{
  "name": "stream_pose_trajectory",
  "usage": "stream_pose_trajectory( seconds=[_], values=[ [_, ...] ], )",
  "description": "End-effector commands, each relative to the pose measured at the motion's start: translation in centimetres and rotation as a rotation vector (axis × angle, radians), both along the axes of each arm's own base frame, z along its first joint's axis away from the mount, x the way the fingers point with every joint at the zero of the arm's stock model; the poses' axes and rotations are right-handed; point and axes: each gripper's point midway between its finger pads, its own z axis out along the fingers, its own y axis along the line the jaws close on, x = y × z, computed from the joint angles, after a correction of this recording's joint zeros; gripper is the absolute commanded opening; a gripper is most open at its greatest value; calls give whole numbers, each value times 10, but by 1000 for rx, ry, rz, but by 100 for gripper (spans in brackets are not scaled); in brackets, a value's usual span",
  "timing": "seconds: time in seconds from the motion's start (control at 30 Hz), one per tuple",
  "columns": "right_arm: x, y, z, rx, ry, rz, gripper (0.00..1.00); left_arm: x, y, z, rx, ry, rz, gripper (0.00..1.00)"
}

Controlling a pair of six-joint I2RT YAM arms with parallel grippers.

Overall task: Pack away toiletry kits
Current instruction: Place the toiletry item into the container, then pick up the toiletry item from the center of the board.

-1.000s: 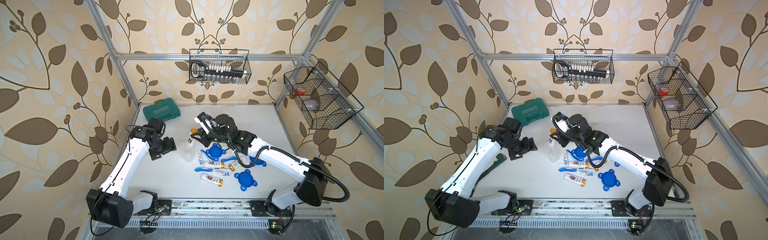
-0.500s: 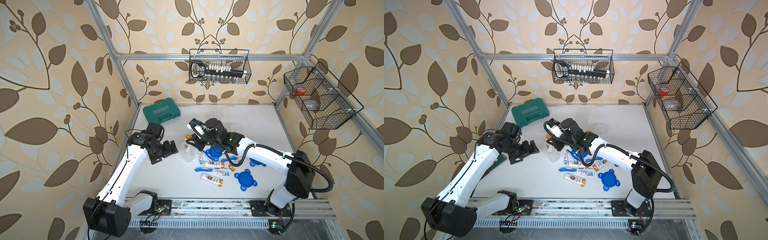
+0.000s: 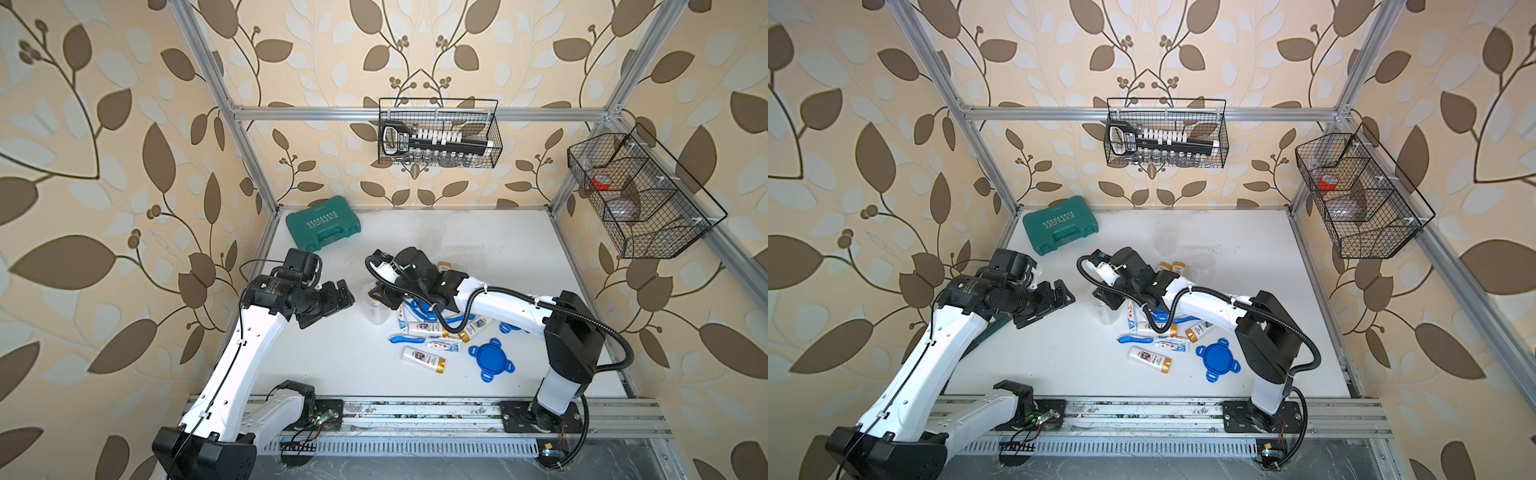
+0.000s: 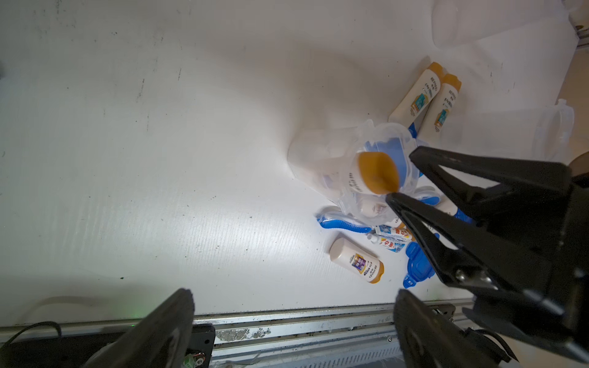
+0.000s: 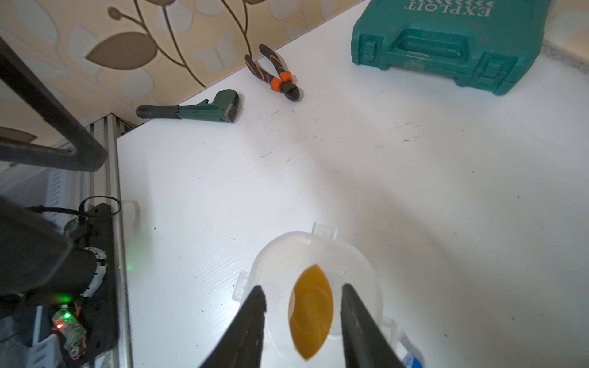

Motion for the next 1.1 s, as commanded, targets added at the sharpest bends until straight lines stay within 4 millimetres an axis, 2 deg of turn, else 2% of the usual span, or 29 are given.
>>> stream_pose_trajectory(
  seconds=[0.0,0.13,0.23,0.33,0.47,0.57,0.6,0.67,0.73,0.83,0.93,1.07],
  values=[
    [-1,2,13,21,-31,0,49,8,6,11,26,-46,3,99],
    [-3,0,22,35,-35,0,51,13,6,16,44,-58,-15,99],
    [-8,-4,45,64,-41,-4,52,22,7,30,69,-94,-50,99],
    [-12,-15,73,99,-43,-25,57,38,-3,48,48,-138,-112,99],
    [-9,-57,101,164,30,-131,65,65,-28,61,28,-144,-210,97],
    [-2,-112,114,189,80,-279,75,85,-68,65,114,-161,-352,96],
    [-3,-130,117,185,86,-320,79,96,-89,54,140,-133,-413,96],
    [1,-168,119,170,101,-417,86,109,-121,45,167,-119,-496,96],
    [-1,-200,119,153,112,-499,91,124,-144,32,200,-100,-543,96],
    [-8,-232,107,133,140,-588,97,145,-171,12,217,-93,-594,94],
    [-16,-245,99,154,164,-625,98,160,-195,-17,248,-94,-671,92],
    [-19,-250,99,153,165,-640,98,177,-208,-49,320,-59,-705,89]
  ],
)
